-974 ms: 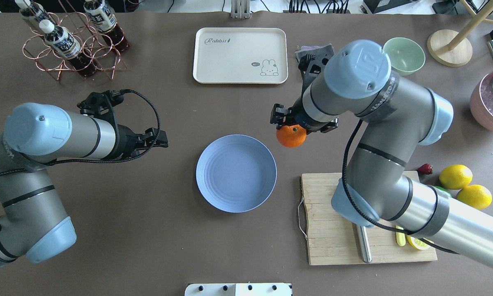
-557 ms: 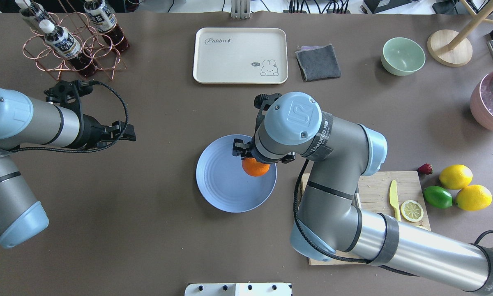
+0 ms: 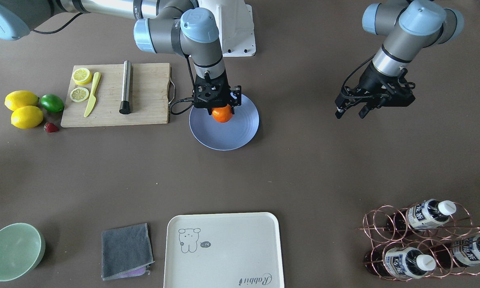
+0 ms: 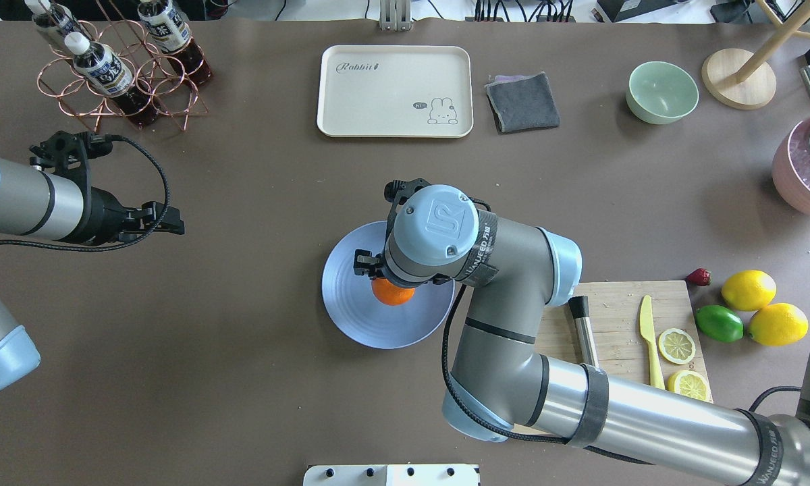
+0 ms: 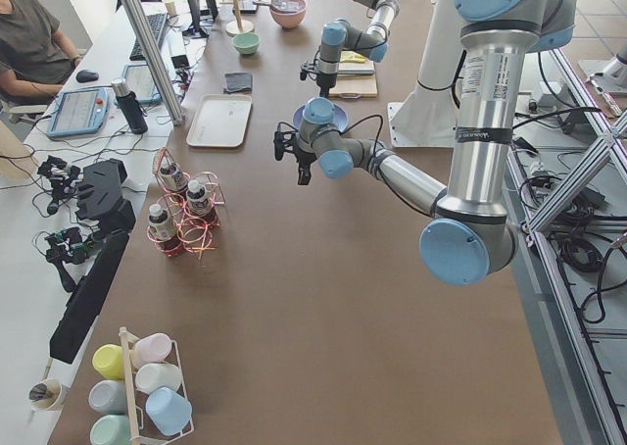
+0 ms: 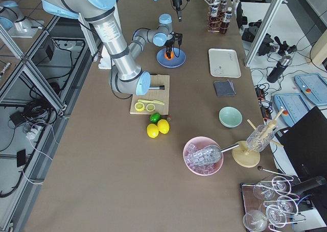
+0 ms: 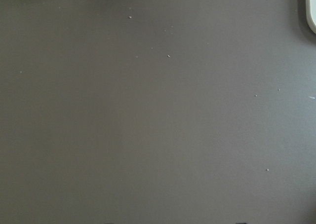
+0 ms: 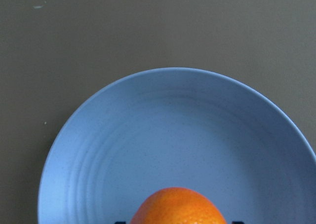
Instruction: Pick orange to plate
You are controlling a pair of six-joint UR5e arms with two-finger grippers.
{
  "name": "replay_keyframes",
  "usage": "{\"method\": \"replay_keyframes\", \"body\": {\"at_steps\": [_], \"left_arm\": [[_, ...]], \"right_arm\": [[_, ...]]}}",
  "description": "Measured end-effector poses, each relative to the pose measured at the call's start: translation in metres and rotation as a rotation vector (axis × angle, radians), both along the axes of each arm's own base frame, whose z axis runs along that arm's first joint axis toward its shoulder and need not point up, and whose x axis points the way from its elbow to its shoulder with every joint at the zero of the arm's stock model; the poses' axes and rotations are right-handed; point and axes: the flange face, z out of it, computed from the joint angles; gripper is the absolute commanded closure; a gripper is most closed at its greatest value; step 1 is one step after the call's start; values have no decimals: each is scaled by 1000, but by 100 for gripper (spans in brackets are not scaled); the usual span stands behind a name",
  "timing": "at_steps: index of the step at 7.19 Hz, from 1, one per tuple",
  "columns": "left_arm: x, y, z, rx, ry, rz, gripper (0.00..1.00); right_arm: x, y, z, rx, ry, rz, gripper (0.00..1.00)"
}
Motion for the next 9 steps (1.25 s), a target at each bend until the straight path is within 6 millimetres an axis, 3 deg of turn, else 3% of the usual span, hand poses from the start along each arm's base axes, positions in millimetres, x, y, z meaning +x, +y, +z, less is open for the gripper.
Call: {"method": "replay_keyframes", "body": {"at_steps": [1,2,3,6,7,8,9], "left_arm": [[-2,0,0,2,5,1,13],[-4,0,-1,4,9,1,13],[-4,0,-2,5,11,1,13],[-22,-12,-9,-6,38,-5,14],[-44,-22,-8,-8,50,2,14],[-82,-39,1,15,39,39,14],[-136,-59,19,46,4,88,18]], "right_arm": [[-4,1,3,3,10,0,66],[-6,0,6,4,15,-1,48],[-7,0,7,4,18,-1,0],[1,-5,3,8,9,8,0],[22,-10,-3,9,-14,16,0],[65,-21,0,3,-31,10,0],[126,-43,16,9,-29,-24,0]]}}
